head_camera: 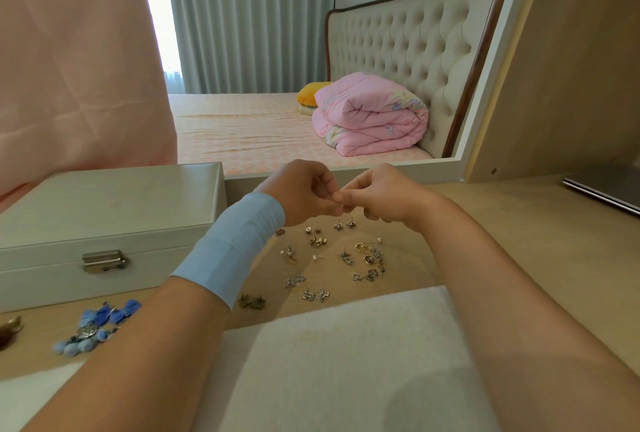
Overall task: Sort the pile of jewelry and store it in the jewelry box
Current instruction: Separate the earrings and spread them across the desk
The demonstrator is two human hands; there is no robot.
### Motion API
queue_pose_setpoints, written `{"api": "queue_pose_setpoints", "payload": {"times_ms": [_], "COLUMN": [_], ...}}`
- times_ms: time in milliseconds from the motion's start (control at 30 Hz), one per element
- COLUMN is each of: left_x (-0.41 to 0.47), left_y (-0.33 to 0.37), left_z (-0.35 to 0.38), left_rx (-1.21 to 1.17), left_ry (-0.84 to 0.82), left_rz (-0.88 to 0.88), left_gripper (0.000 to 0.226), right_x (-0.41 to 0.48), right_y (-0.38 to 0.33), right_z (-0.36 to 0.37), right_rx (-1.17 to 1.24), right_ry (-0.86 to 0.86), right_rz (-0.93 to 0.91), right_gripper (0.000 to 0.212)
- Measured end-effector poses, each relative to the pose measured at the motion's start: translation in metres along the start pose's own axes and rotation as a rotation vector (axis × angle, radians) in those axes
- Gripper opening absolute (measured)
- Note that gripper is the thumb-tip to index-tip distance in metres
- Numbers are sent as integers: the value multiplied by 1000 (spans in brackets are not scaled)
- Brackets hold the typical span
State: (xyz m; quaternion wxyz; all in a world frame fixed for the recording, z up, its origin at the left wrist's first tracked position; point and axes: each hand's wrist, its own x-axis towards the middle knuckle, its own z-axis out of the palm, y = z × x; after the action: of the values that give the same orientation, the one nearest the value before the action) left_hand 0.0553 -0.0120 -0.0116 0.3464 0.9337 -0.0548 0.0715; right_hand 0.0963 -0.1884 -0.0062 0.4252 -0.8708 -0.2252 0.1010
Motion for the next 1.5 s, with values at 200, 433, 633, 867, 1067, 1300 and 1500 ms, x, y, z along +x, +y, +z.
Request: {"api": "queue_pose_setpoints", "payload": {"times_ms": [200, 433, 633, 867, 1067, 1300, 1500], "left_x": [0, -2, 0, 0, -2, -3, -4], "left_y": [-4, -4, -4, -4, 1, 5, 6], "left_z": [-1, 3, 4, 6, 7, 10, 10], "left_rx": [-83, 34, 51, 55, 44, -2, -37], "left_ry": [-7, -66, -63, -55, -72, -180, -256], "left_rz": [-38, -93, -127, -122, -96, -52, -22], "left_gripper": [10, 4, 8, 9, 6, 13, 13], "right_x": [-2, -7, -12, -8, -9, -8, -10], "right_y": [-1, -6, -8, -1, -1, -2, -4], "right_z": [-3, -23, -21, -21, -22, -26, -27], "right_rx": [-19, -557, -687, -616, -552, -568, -581], "right_ry": [-25, -315, -431, -448, -466, -448, -461], "right_rz": [14, 179, 299, 313, 328, 331, 348], "right_gripper": [21, 9, 16, 6, 8, 9, 12]}}
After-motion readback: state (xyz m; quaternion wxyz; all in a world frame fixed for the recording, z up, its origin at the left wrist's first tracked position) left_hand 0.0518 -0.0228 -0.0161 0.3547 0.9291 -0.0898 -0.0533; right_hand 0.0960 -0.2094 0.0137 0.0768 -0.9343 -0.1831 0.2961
